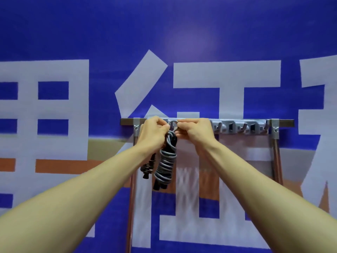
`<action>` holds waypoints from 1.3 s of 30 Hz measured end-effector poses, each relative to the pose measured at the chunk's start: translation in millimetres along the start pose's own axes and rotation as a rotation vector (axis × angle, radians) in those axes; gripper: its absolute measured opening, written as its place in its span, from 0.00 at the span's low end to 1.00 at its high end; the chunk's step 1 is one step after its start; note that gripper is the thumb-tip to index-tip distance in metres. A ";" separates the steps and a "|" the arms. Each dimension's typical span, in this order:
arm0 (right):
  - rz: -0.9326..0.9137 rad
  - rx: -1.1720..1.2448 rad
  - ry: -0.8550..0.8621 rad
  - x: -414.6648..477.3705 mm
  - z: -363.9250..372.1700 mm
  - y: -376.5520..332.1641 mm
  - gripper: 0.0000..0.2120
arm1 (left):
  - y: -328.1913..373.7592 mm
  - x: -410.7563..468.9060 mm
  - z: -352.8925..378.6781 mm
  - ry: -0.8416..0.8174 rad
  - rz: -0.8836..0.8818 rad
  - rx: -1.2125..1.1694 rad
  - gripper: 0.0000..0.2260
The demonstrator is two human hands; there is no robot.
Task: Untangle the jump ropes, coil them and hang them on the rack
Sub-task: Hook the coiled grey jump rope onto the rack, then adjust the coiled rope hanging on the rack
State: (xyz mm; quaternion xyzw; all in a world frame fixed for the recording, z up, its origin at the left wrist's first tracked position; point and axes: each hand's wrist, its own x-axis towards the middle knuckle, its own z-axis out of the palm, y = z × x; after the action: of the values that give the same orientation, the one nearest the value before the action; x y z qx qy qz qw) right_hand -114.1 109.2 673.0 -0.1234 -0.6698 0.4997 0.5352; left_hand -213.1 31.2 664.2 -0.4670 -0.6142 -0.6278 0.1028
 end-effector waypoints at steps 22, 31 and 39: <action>-0.049 -0.356 0.076 65.9 11.7 59.6 0.12 | -56.7 44.8 32.1 -0.084 -0.142 0.012 0.09; 0.027 -0.596 -0.151 -62.7 -41.4 89.2 0.12 | -66.5 -83.2 19.8 -0.249 -0.148 0.062 0.11; 0.453 -0.565 -0.234 -218.4 -112.9 151.6 0.09 | -98.6 -282.0 40.3 -0.628 -0.526 -0.012 0.10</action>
State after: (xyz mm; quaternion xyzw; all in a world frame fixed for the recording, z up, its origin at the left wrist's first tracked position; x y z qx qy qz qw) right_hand 11.4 88.2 413.7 -0.3532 -0.7934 0.4120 0.2757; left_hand -110.8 -37.1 388.9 -0.4634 -0.7106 -0.4632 -0.2565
